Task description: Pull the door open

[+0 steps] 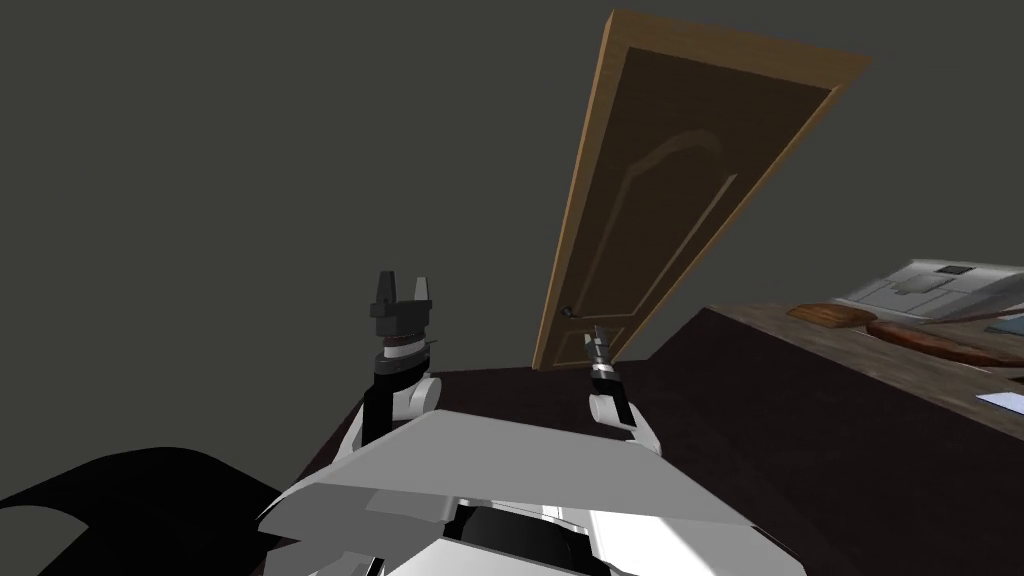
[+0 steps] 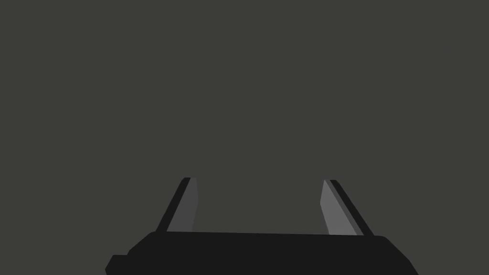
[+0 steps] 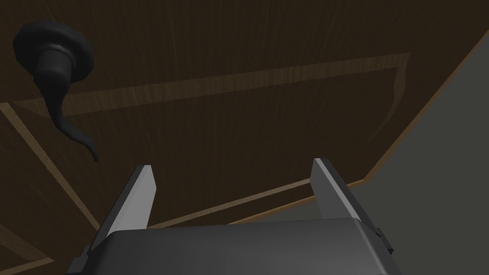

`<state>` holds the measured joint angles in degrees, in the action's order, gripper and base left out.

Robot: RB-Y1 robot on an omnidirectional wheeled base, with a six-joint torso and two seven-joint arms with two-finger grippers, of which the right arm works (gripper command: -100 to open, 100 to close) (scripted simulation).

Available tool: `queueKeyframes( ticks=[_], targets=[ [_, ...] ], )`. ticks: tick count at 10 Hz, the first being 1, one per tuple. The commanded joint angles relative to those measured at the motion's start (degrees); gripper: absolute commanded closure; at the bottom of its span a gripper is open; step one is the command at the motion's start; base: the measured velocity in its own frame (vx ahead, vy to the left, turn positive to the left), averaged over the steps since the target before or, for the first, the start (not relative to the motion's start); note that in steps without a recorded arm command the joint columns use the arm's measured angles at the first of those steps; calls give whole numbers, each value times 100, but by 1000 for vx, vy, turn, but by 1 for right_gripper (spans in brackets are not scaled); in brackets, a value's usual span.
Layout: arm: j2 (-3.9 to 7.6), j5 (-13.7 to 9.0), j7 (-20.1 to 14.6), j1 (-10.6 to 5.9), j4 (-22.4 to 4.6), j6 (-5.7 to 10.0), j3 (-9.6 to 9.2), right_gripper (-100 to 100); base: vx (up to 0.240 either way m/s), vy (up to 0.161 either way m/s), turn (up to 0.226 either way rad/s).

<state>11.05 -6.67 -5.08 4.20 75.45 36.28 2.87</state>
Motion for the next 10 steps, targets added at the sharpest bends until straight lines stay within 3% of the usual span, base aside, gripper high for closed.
queueKeyframes(
  ticks=[1,3,4,9,10],
  targets=[
    [26,-28,-16,-71,-199,-15,10,-100,10,-93,95],
    [115,-114,-69,-282,-623,58,28,-100,16,-84,175],
    [115,-114,-69,-282,-742,58,28,-100,14,-75,71],
    [281,-276,-169,-681,-1710,195,61,-100,2,-81,149],
    [281,-276,-169,-681,-1766,195,61,-100,-8,-80,81]
  ],
)
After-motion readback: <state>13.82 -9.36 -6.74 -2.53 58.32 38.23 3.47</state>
